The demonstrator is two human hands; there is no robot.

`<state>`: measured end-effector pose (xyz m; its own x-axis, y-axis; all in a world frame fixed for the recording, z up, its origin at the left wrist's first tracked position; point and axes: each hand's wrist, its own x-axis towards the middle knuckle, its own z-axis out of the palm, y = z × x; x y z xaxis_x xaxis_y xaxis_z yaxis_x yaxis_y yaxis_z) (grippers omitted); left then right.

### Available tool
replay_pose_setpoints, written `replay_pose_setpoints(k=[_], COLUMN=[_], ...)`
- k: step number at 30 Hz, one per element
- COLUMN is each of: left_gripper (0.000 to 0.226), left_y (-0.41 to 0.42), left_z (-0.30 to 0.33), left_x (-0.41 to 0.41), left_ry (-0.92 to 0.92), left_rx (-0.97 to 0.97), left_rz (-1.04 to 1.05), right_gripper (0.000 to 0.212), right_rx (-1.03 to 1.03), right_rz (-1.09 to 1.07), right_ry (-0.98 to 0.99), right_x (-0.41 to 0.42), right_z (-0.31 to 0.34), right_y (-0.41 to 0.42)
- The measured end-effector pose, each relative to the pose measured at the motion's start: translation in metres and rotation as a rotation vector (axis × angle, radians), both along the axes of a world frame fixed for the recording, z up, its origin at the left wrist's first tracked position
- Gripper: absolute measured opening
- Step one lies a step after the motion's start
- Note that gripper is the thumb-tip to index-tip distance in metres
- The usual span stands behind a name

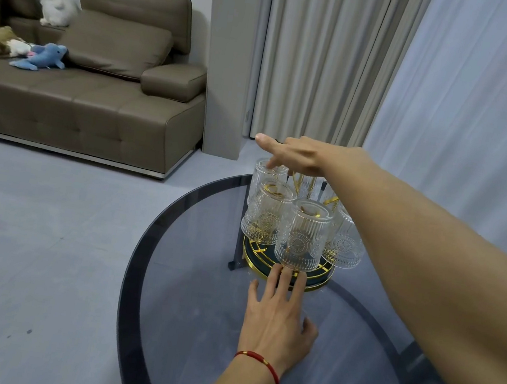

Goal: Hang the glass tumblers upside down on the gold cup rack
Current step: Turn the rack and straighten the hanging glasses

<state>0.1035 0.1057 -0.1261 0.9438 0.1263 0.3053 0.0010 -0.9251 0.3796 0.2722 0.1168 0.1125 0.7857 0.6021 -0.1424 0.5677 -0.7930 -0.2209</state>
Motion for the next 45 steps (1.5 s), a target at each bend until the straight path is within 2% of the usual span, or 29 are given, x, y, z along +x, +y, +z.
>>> replay_pose_setpoints(k=[8, 14, 16, 20, 22, 23, 26, 28, 32, 34, 37, 41, 45], left_gripper=[0.075, 0.074, 0.073, 0.074, 0.075, 0.075, 0.074, 0.075, 0.076, 0.075, 0.075, 0.075, 0.075], left_y=[0.000, 0.000, 0.001, 0.000, 0.001, 0.001, 0.001, 0.001, 0.002, 0.001, 0.001, 0.001, 0.001], left_z=[0.001, 0.002, 0.003, 0.002, 0.002, 0.002, 0.001, 0.001, 0.001, 0.001, 0.001, 0.002, 0.002], left_x=[0.000, 0.000, 0.000, 0.000, 0.000, 0.000, 0.000, -0.001, 0.000, 0.000, 0.001, 0.001, 0.002], left_ry=[-0.012, -0.019, -0.023, -0.016, -0.005, -0.003, -0.005, 0.000, 0.028, 0.036, 0.048, 0.064, 0.079], left_rx=[-0.005, -0.007, -0.014, 0.006, 0.014, 0.016, 0.021, 0.026, 0.036, 0.029, 0.031, 0.038, 0.049], left_rz=[-0.003, 0.004, 0.008, 0.002, 0.000, -0.001, -0.009, -0.005, -0.011, -0.009, -0.005, -0.008, -0.014], right_gripper=[0.113, 0.100, 0.089, 0.043, 0.027, 0.025, 0.021, 0.024, 0.058, 0.069, 0.072, 0.064, 0.066], right_rx=[0.006, 0.086, 0.195, 0.538, 0.652, 0.651, 0.465, 0.341, 0.044, -0.039, -0.016, 0.102, 0.185], right_rz=[0.025, 0.061, 0.096, 0.125, 0.125, 0.139, 0.160, 0.148, 0.072, 0.014, -0.051, -0.139, -0.163], right_ry=[-0.044, -0.150, -0.207, -0.332, -0.419, -0.480, -0.639, -0.642, -0.637, -0.616, -0.532, -0.461, -0.440], right_x=[-0.004, -0.011, -0.012, -0.026, -0.036, -0.041, -0.054, -0.062, -0.074, -0.074, -0.073, -0.073, -0.072], right_z=[-0.003, -0.011, -0.013, -0.013, -0.012, -0.012, -0.016, -0.024, -0.045, -0.052, -0.057, -0.061, -0.063], right_y=[-0.001, -0.009, -0.013, -0.029, -0.042, -0.048, -0.062, -0.064, -0.051, -0.045, -0.035, -0.026, -0.024])
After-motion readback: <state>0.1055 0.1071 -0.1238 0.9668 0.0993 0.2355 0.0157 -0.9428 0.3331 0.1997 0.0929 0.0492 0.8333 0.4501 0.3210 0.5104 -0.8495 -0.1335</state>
